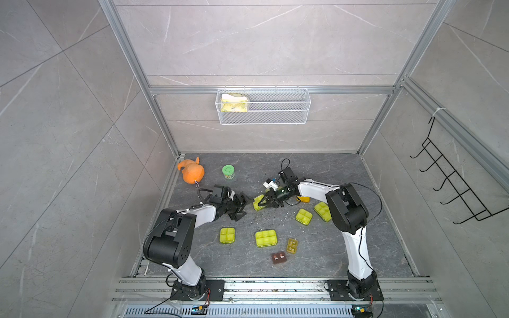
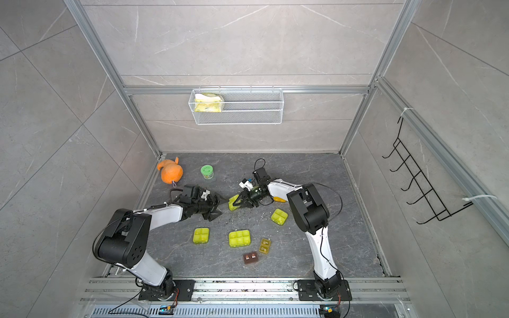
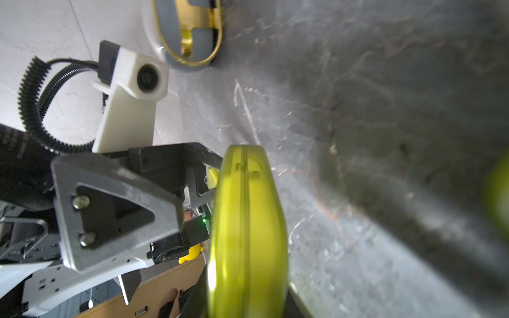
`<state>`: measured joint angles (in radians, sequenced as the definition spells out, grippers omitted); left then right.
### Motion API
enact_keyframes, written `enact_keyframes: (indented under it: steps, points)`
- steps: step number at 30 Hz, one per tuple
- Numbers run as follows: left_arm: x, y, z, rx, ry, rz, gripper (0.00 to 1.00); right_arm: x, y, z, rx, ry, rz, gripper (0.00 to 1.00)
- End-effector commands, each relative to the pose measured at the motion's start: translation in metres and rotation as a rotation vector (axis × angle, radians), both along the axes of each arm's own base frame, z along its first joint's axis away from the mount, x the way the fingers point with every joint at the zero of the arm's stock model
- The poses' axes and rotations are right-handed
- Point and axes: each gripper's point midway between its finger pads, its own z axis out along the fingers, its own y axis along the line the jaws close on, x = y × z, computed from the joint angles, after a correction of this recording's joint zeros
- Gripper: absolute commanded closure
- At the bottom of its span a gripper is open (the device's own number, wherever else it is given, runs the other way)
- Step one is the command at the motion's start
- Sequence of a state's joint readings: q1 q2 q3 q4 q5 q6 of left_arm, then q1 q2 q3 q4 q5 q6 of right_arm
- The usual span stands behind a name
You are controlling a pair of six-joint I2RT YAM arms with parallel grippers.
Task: Close pillboxes
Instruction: Pick up the pillbox at the center of the board, then close the lid on the pillbox.
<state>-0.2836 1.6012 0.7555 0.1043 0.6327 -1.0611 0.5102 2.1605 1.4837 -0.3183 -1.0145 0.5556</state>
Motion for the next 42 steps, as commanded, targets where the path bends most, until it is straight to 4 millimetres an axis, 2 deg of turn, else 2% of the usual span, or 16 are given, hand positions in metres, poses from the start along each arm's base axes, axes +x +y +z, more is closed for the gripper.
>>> enact_keyframes:
  steps: [1,6,10,14,19,25,30,33,42]
  points:
    - [0.006,-0.007,0.053,-0.049,-0.112,-0.056,0.13,-0.002,0.000,0.046,0.073,-0.073,-0.005,0.77]
    - [0.006,-0.015,0.109,-0.133,-0.235,-0.131,0.01,-0.006,-0.008,0.091,0.169,-0.082,-0.027,0.77]
    - [0.001,-0.017,0.155,-0.218,-0.347,-0.179,0.01,-0.016,-0.011,0.132,0.230,-0.099,-0.020,0.77]
    - [-0.004,-0.012,0.192,-0.288,-0.434,-0.184,0.00,-0.025,-0.015,0.171,0.293,-0.133,-0.030,0.77]
    - [-0.006,-0.015,0.230,-0.398,-0.518,-0.188,0.00,-0.034,-0.017,0.202,0.352,-0.148,-0.053,0.77]
    - [-0.007,-0.017,0.253,-0.465,-0.544,-0.179,0.05,-0.039,-0.010,0.224,0.388,-0.157,-0.051,0.77]
    - [-0.014,-0.031,0.253,-0.472,-0.536,-0.214,0.11,-0.039,-0.001,0.233,0.403,-0.163,-0.034,0.77]
    - [-0.017,-0.040,0.257,-0.483,-0.546,-0.236,0.19,-0.039,0.002,0.233,0.404,-0.162,-0.032,0.77]
    - [-0.017,-0.044,0.257,-0.501,-0.544,-0.255,0.45,-0.036,0.008,0.230,0.408,-0.160,-0.030,0.77]
